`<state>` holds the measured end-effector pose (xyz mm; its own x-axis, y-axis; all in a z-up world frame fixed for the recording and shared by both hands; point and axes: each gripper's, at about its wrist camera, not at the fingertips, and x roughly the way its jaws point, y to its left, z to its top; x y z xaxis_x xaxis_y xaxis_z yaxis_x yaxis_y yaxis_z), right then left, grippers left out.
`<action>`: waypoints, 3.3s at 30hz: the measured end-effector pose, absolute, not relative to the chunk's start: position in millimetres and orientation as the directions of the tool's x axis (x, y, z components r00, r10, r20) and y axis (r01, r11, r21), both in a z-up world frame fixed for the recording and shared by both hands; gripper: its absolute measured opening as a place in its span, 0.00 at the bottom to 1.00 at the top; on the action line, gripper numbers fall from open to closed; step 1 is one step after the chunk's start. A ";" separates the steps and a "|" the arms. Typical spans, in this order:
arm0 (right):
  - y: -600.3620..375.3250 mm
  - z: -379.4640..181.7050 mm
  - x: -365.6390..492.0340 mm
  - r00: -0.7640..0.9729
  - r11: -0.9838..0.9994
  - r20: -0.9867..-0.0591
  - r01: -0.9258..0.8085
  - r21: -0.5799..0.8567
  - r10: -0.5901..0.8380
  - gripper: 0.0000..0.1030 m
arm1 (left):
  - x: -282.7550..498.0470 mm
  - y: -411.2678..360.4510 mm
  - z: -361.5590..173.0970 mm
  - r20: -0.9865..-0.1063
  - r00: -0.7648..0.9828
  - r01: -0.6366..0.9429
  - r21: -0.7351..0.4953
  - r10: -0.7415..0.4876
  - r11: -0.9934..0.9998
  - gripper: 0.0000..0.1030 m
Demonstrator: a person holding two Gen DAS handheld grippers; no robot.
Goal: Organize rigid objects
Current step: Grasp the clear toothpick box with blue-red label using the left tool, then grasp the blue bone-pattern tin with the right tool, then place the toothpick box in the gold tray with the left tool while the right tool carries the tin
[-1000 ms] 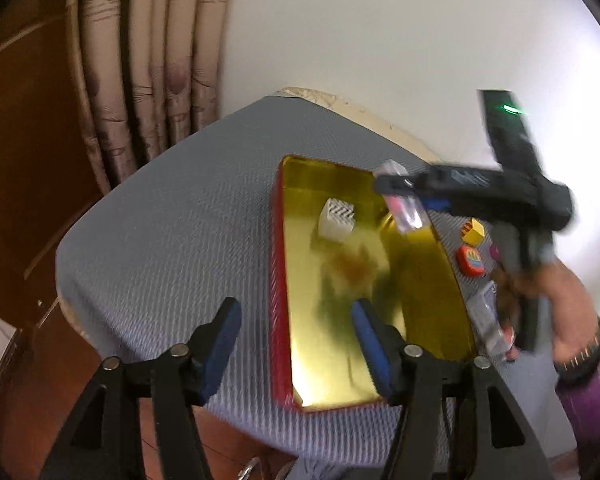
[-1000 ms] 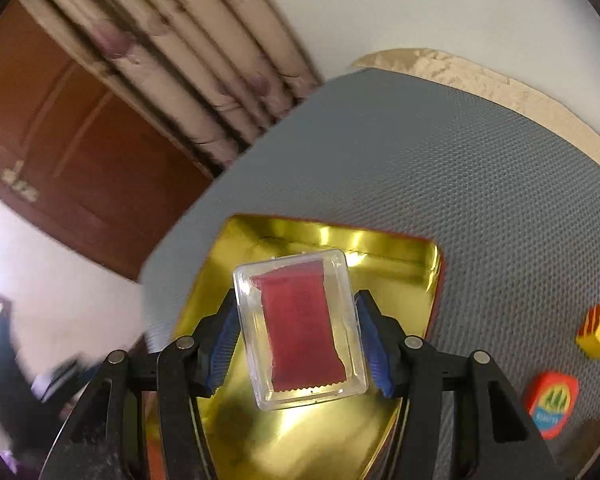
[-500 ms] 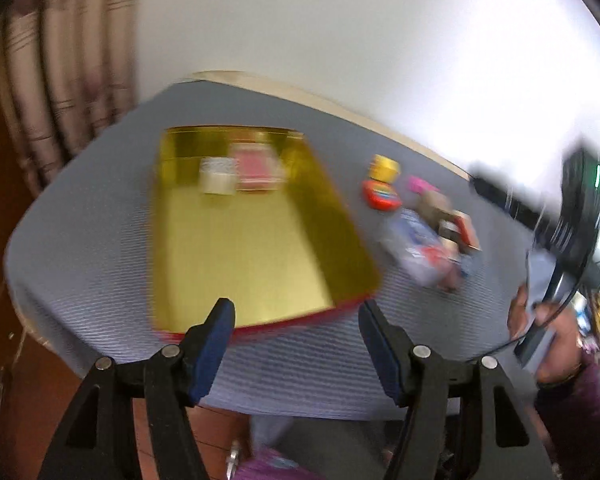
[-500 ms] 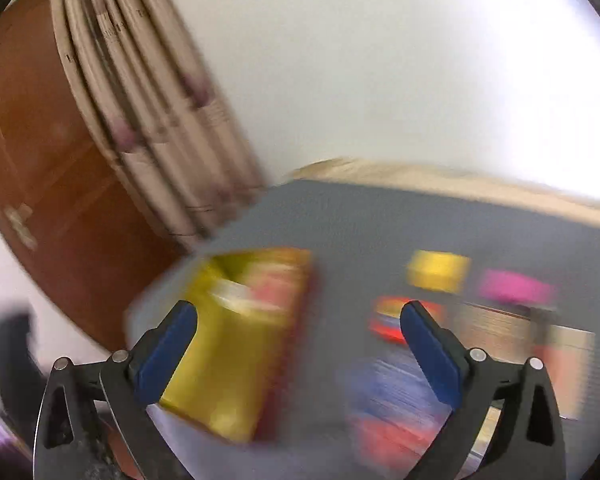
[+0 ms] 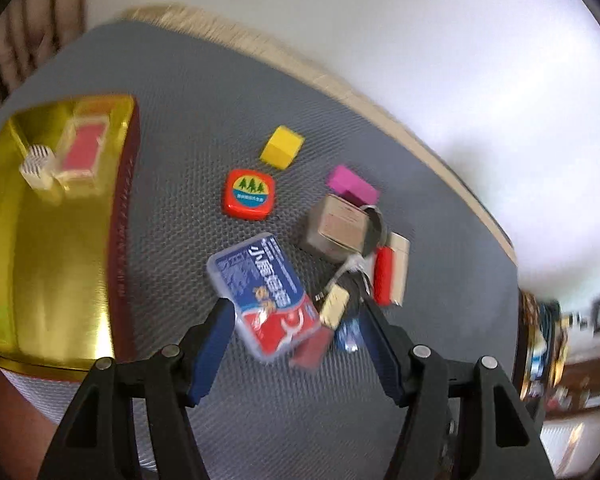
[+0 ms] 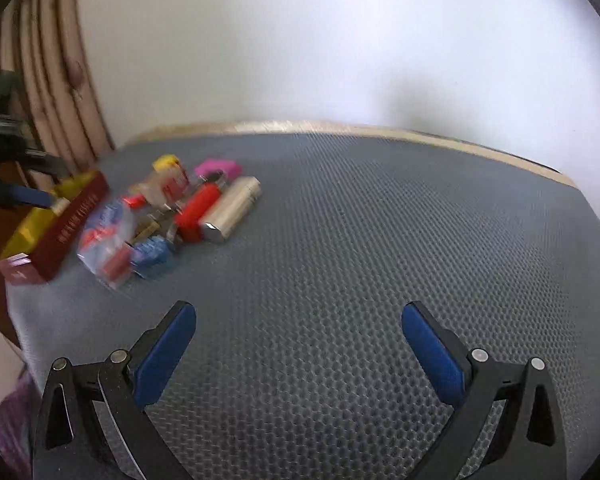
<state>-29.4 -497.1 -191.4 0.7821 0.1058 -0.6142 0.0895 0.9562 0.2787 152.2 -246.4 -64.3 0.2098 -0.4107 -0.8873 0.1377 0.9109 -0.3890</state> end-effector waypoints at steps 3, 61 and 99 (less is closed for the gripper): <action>-493.3 -188.6 -24.8 0.788 0.950 -0.599 0.063 0.307 0.142 1.00 | 167.7 -254.0 -86.8 -0.914 0.172 0.058 -0.364 -0.368 0.930 0.64; -395.5 -187.7 80.8 0.626 0.930 -0.692 -0.189 0.314 0.361 0.51 | 79.2 -176.7 -28.3 -0.843 0.262 0.261 -0.406 -0.469 0.876 0.64; -481.2 -106.0 5.6 0.721 0.821 -0.532 -0.089 0.564 0.444 0.39 | 190.2 -75.1 -62.1 -0.920 0.371 0.064 -0.109 -0.125 0.992 0.64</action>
<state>5.6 -481.2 -106.0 0.7206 0.4442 -0.5324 -0.0889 0.8207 0.5644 190.2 -75.1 -62.1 0.3714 -0.1251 -0.9200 0.0639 0.9920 -0.1091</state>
